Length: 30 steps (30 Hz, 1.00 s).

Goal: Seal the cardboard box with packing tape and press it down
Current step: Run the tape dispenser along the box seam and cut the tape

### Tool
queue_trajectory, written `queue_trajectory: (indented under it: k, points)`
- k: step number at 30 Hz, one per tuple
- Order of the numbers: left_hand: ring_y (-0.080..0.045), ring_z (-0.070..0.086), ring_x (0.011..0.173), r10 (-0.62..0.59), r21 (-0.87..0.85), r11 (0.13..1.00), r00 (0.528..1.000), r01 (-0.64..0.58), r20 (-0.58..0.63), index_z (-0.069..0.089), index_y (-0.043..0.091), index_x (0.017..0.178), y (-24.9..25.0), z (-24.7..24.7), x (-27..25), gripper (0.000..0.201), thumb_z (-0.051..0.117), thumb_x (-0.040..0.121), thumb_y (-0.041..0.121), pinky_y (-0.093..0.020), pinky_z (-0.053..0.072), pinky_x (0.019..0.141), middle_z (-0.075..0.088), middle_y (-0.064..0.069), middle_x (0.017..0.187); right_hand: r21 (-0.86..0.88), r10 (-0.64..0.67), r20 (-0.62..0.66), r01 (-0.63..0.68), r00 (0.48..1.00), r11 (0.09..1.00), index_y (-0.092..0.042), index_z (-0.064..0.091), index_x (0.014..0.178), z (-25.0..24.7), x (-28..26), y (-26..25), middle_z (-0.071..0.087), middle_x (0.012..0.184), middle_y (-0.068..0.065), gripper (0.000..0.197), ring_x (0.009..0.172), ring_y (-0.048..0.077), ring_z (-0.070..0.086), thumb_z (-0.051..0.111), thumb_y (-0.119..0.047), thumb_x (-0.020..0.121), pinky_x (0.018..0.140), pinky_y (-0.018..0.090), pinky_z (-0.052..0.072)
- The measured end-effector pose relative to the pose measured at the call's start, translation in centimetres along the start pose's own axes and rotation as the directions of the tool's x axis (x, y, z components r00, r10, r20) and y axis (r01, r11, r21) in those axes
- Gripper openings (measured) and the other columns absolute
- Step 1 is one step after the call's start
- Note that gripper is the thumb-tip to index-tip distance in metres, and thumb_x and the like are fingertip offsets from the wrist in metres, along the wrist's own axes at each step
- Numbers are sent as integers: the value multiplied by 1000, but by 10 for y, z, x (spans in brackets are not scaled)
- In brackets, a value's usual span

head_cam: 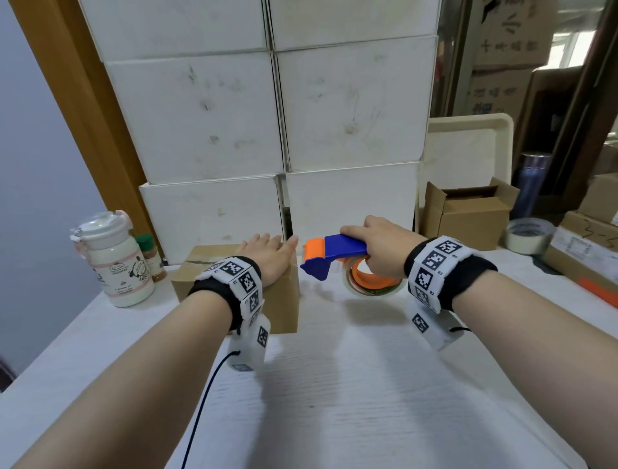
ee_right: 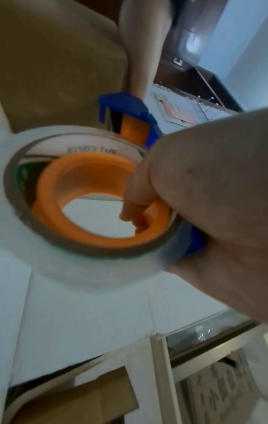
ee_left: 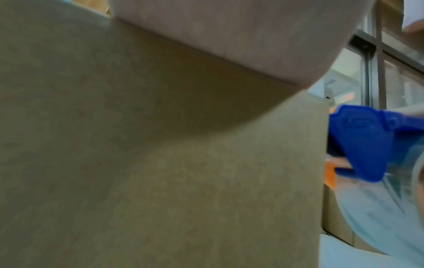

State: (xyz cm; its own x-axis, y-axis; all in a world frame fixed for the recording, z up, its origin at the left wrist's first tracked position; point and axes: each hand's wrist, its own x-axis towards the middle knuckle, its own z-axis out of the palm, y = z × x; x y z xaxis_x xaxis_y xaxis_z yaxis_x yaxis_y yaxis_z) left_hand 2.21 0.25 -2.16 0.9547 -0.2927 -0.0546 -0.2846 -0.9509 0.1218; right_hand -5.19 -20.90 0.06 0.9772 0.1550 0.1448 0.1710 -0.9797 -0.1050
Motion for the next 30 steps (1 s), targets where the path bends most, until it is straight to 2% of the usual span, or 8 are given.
queue_trajectory:
  k: [2, 5, 8, 11, 13, 17, 25, 30]
  points:
    - [-26, 10, 148, -17, -7, 1000, 999, 17, 33, 15, 26, 153, 3, -2, -4, 98, -4, 71, 77, -47, 10, 120, 15, -5, 160, -52, -4, 2, 4, 1000, 999, -34, 32, 141, 1, 0, 0, 42, 107, 4, 62, 89, 20, 40, 44, -6, 87, 79, 29, 38]
    - [-23, 15, 147, -61, -110, 992, 998, 65, 34, 21, 20, 151, 8, -6, -7, 86, 18, 85, 75, -43, 10, 121, 22, -4, 158, -117, -33, -17, 31, 999, 993, -33, 30, 143, 2, 1, -2, 44, 111, 6, 61, 87, 19, 38, 44, -8, 89, 78, 28, 36]
    - [-26, 37, 136, -75, -250, 964, 994, 94, 83, 38, 21, 144, 7, -14, -6, 79, 37, 84, 72, -42, 27, 115, 41, -5, 148, -163, -56, -29, 50, 998, 985, -33, 31, 143, 2, 4, -4, 44, 109, 7, 59, 87, 19, 38, 45, -10, 90, 75, 28, 34]
    - [-18, 51, 118, -92, -336, 934, 990, 122, 103, 49, 23, 135, 5, -20, -7, 72, 50, 80, 69, -29, 39, 103, 53, 0, 136, -224, -91, -54, 76, 994, 971, -31, 34, 141, -2, 7, -8, 46, 110, 8, 55, 93, 23, 44, 44, -12, 91, 76, 29, 35]
    - [-15, 50, 108, -105, -342, 931, 991, 127, 83, 51, 24, 134, 5, -22, -7, 70, 52, 80, 69, -24, 36, 91, 54, 2, 134, -271, -110, -67, 88, 992, 959, -30, 35, 141, -5, 9, -10, 47, 112, 9, 52, 98, 24, 46, 44, -13, 93, 77, 29, 33]
    - [-13, 49, 98, -115, -384, 912, 989, 141, 90, 55, 24, 130, 5, -23, -5, 65, 54, 81, 65, -25, 36, 82, 57, 3, 121, -323, -137, -93, 100, 986, 941, -29, 36, 140, -9, 9, -13, 48, 112, 10, 47, 92, 23, 43, 43, -18, 94, 78, 30, 31]
    - [-17, 60, 92, -101, -412, 901, 990, 133, 99, 67, 23, 109, 3, -23, 1, 59, 56, 76, 70, -27, 43, 78, 66, 2, 103, -435, -202, -105, 138, 974, 890, -27, 41, 136, -14, 13, -20, 49, 106, 9, 41, 81, 21, 32, 41, -19, 96, 75, 29, 26]
    - [-17, 60, 87, -97, -398, 907, 988, 137, 120, 68, 26, 101, 1, -24, 4, 57, 50, 76, 74, -27, 44, 76, 65, 4, 90, -499, -280, -110, 191, 954, 846, -25, 48, 131, -24, 21, -27, 36, 90, 4, 38, 80, 22, 31, 42, -17, 94, 72, 31, 24]
